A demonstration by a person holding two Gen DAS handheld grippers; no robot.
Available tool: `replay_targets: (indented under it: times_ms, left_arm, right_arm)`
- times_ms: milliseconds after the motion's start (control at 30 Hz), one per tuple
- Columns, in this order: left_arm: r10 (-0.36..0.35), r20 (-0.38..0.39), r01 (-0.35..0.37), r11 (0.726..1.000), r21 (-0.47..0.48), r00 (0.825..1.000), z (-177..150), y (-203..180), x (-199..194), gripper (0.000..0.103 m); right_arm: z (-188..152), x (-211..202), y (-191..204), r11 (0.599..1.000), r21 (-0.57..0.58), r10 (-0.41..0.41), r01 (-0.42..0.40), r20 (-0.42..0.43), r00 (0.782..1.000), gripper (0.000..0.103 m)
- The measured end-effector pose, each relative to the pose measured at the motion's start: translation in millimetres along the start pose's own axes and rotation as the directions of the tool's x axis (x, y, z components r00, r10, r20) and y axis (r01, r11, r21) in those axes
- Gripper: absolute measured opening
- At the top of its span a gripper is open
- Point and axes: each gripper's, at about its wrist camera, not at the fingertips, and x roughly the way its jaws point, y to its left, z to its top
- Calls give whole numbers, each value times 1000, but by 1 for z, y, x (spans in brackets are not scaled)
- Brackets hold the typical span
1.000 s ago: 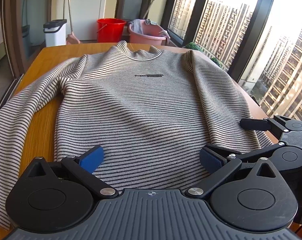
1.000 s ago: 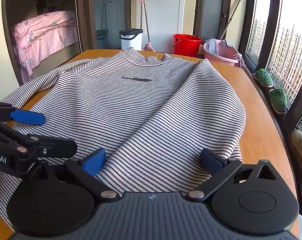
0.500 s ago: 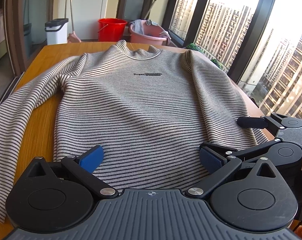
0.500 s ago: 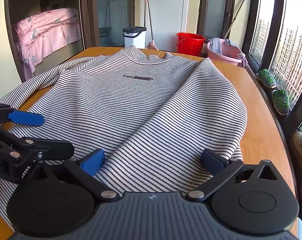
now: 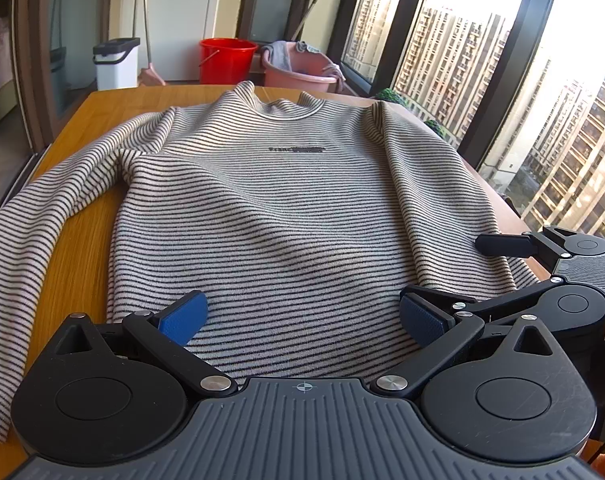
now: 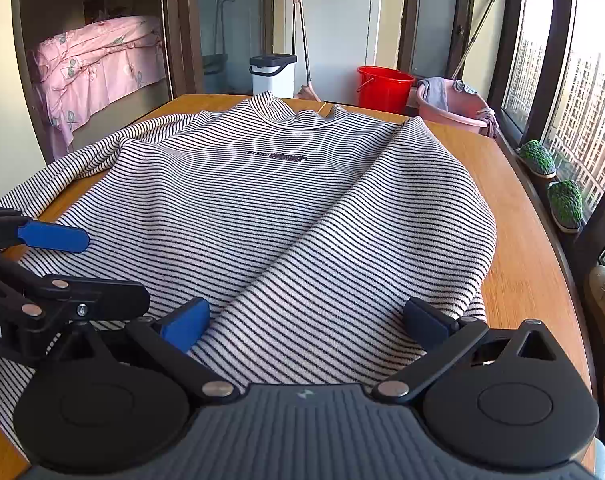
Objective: Fold clothes
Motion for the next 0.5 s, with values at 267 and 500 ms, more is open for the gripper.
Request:
replay_targets:
  times_ms: [267,500]
  left_arm:
    - [-3,6,3,1000,-1,1000,0,-3,1,103]
    - [-35,18,36,999,-18,999,-1,3,-7,103]
  right_arm:
    - [0,0,0,1000,-1,2,-2,1,1000,103]
    - [0,0,-1,1000,-2,3,-3,3,1000,103]
